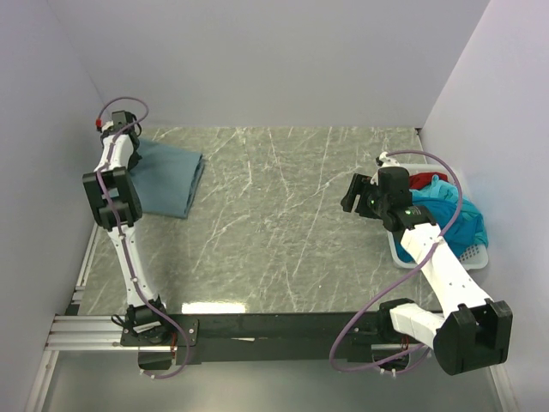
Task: Fold and stack the t-shirts
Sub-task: Neatly place the folded tshirt to the corner, then reset both grippers
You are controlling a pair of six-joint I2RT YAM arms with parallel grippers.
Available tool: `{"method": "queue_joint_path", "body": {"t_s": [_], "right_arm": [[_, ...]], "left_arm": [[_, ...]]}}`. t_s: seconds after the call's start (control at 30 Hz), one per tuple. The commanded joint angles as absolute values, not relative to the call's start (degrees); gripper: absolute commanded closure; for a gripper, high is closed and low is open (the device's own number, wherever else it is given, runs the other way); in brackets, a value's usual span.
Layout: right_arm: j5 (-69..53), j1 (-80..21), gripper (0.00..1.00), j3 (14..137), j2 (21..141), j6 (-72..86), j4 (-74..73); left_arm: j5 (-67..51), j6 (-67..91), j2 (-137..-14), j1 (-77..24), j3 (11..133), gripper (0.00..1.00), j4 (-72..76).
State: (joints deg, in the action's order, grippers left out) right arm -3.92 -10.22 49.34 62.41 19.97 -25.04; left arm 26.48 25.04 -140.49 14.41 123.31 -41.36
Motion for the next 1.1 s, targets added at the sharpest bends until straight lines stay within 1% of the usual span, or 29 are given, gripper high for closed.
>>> {"method": "queue_joint_path", "body": {"t_s": [0.0, 0.17, 0.33, 0.47, 0.53, 0.57, 0.6, 0.67, 0.7, 0.77, 0.8, 0.97, 1.07], "right_arm": [[-3.0, -9.6, 0.21, 49.9, 61.7, 19.2, -23.8], [-3.7, -9.6, 0.21, 49.8, 62.1, 19.3, -23.6], [-3.4, -9.4, 0.21, 49.7, 62.1, 19.4, -23.6], [-3.6, -9.4, 0.21, 49.8, 62.1, 19.4, -23.7], [-4.0, -9.4, 0.21, 49.8, 62.2, 19.4, -23.7], [-4.0, -9.4, 0.21, 49.8, 62.3, 19.3, -23.8], [-4.0, -9.4, 0.21, 49.9, 62.5, 19.4, -23.8], [-4.1, -9.4, 0.21, 49.9, 62.6, 19.4, -24.0], [-4.1, -9.5, 0.21, 50.0, 62.6, 19.4, -23.9], [-4.2, -9.3, 0.21, 49.9, 62.5, 19.5, -23.8], [-4.3, -9.4, 0.21, 49.9, 62.5, 19.5, -23.7], [-4.6, -9.4, 0.21, 50.1, 62.5, 19.7, -23.9], [-4.6, -9.3, 0.21, 50.1, 61.7, 19.8, -24.0]], "left_arm": [[29.1, 33.8, -139.2, 16.1, 125.2, 0.99, -45.2], [30.8, 35.3, -137.9, 16.4, 122.3, 0.99, -44.5], [31.6, 37.0, -138.7, 17.3, 124.2, 0.99, -47.0], [30.0, 36.3, -137.1, 17.4, 122.9, 0.99, -44.9], [28.1, 35.9, -136.3, 17.4, 121.8, 0.88, -43.9], [27.9, 35.9, -135.4, 17.3, 121.4, 0.79, -43.4], [27.8, 36.1, -134.8, 17.3, 120.8, 0.60, -42.8], [28.0, 36.3, -133.3, 17.0, 120.5, 0.49, -42.7], [28.4, 36.4, -132.6, 17.0, 120.3, 0.40, -42.7], [29.4, 36.0, -130.9, 16.3, 120.2, 0.32, -42.9], [29.8, 35.8, -130.1, 15.9, 120.1, 0.24, -42.8], [32.3, 35.4, -123.7, 12.6, 118.6, 0.01, -43.0], [32.4, 36.5, -118.6, 10.2, 115.9, 0.01, -43.0]]}}
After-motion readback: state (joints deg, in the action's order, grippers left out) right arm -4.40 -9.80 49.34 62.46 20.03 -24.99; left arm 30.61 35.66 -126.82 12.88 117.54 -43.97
